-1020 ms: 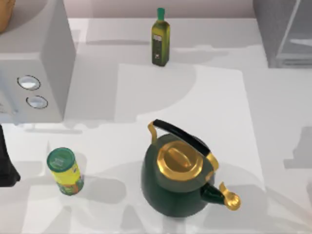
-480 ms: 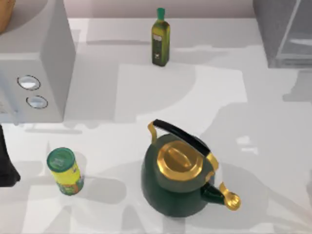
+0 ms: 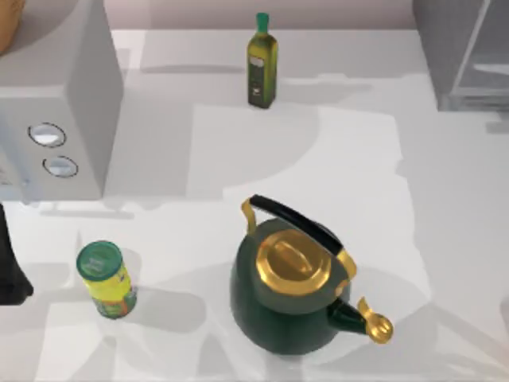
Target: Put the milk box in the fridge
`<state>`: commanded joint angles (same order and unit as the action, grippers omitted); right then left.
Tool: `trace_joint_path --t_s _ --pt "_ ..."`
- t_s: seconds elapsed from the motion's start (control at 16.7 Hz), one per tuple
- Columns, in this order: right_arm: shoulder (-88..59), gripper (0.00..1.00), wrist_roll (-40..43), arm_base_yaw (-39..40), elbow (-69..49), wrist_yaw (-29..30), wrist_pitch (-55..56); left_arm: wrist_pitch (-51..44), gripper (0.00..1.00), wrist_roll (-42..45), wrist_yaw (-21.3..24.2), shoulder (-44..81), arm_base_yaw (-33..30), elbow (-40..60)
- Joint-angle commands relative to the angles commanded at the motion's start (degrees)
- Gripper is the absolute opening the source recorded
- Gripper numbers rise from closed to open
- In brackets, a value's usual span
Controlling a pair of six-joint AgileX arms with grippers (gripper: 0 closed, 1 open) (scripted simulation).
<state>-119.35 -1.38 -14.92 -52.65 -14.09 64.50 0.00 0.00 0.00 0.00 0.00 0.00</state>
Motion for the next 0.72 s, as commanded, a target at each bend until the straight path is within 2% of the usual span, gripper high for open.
trace_joint_path --t_s 0.24,0.72 --pt "-5.3 0.00 0.6 -1.0 -3.3 -0.6 4.0 0.0 1.00 0.0 0.0 0.0 0.0 0.0" --pt "-7.1 0.00 0.7 -0.5 -5.3 -0.4 2.1 0.0 1.00 0.0 0.0 0.0 0.0 0.0"
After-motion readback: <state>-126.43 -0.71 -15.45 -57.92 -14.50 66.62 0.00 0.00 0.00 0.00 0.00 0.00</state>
